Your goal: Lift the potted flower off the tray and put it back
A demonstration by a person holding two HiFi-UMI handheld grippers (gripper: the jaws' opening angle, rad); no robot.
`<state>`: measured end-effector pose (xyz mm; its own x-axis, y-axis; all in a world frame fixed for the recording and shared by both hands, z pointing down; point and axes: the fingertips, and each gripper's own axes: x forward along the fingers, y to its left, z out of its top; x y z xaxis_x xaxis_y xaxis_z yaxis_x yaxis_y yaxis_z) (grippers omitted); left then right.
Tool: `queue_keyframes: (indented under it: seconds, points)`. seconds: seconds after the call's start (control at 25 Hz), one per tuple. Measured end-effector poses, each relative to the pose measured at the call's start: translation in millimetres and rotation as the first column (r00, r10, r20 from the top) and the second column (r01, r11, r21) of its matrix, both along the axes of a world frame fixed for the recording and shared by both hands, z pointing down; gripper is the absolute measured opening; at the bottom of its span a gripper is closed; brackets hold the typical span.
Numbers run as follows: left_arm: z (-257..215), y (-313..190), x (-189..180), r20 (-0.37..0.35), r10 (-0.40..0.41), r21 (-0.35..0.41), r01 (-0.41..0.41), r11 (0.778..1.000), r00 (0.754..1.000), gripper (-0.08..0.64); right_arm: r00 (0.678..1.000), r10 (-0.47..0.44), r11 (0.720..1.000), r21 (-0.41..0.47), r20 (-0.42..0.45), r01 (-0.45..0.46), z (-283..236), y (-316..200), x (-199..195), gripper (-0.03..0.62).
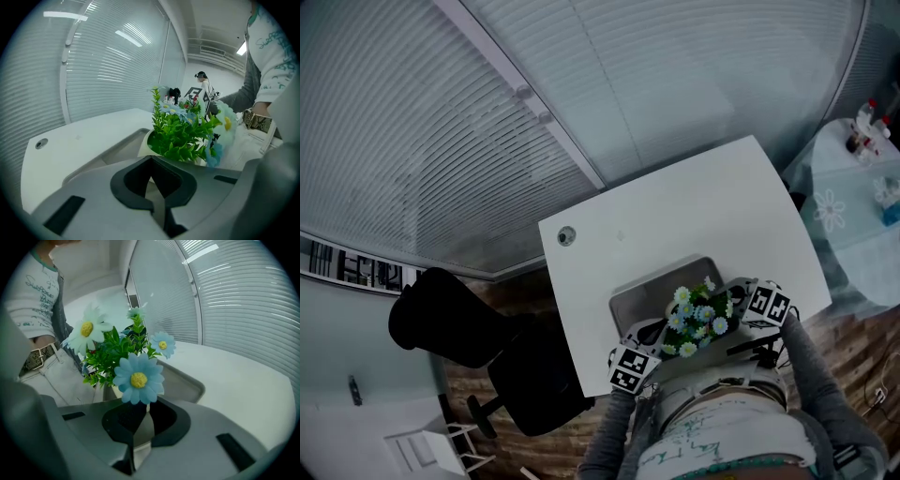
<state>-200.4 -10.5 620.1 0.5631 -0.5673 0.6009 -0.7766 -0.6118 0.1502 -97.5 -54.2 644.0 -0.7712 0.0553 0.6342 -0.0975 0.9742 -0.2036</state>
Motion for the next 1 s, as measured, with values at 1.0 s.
queue_keyframes:
  seconds: [1.0]
  points:
    - [-0.4, 4.0, 4.1, -0.065, 0.157, 0.010, -0.156, 0.988, 0.986, 0.014, 0.990, -0.128, 0.991, -0.036, 0.053, 0.130, -9.3, 5.6, 2.9, 0.057]
